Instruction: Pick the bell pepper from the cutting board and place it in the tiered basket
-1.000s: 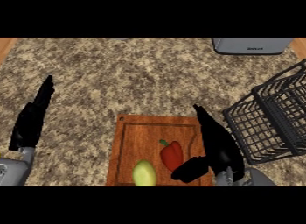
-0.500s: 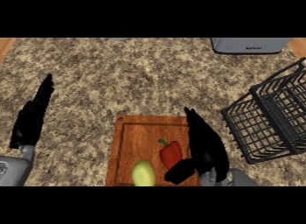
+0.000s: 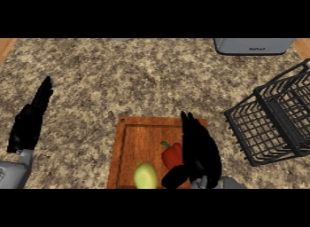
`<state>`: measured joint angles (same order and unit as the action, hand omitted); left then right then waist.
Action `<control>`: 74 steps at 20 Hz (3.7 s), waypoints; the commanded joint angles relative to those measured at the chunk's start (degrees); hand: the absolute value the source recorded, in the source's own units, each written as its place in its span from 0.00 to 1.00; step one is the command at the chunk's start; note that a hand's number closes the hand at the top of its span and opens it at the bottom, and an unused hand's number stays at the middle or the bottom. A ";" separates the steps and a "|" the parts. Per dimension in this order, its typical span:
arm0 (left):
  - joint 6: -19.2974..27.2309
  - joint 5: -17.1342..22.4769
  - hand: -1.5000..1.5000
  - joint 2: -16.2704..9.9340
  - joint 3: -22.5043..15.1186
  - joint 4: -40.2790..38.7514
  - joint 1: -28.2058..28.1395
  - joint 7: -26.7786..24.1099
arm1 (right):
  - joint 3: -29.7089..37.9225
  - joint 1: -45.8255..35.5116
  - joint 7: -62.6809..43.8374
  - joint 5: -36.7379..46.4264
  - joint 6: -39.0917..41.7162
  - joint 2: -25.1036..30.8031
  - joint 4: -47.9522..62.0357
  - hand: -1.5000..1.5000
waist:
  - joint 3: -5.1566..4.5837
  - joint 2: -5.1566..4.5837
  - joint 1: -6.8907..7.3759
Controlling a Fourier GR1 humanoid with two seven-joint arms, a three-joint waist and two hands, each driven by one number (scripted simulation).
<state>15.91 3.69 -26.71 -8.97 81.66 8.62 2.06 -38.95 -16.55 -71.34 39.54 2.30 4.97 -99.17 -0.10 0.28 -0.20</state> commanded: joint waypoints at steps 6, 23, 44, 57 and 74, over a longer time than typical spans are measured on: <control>0.40 -1.74 0.50 1.76 -0.19 -0.20 0.22 0.02 | 0.11 0.46 -13.87 2.27 3.02 -4.84 2.98 0.00 | 0.06 -0.14 0.46; 0.58 -4.75 0.50 5.66 1.10 -4.00 4.52 1.06 | 3.37 -1.09 -10.46 -2.19 3.63 -4.92 7.03 0.00 | 0.06 -0.36 -0.12; -6.41 -4.97 0.50 4.60 6.36 -1.13 0.55 0.45 | -4.85 2.85 1.09 -3.39 -1.35 -4.89 9.39 1.00 | 0.10 -0.20 -0.02; -4.28 -5.91 0.50 4.54 6.50 -0.47 -2.51 0.08 | -26.69 11.23 15.97 12.69 -10.83 4.71 -18.06 1.00 | 0.12 0.65 -2.31; -4.75 -6.48 0.50 6.57 5.56 0.11 -2.89 -0.58 | -8.37 3.11 8.26 23.12 12.12 15.25 -51.60 1.00 | -0.03 -0.06 -0.98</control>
<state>10.69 -1.72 -22.40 -1.91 83.30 6.07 3.46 -51.19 -13.48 -57.97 66.57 1.97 17.57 -135.49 -0.09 0.78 -1.95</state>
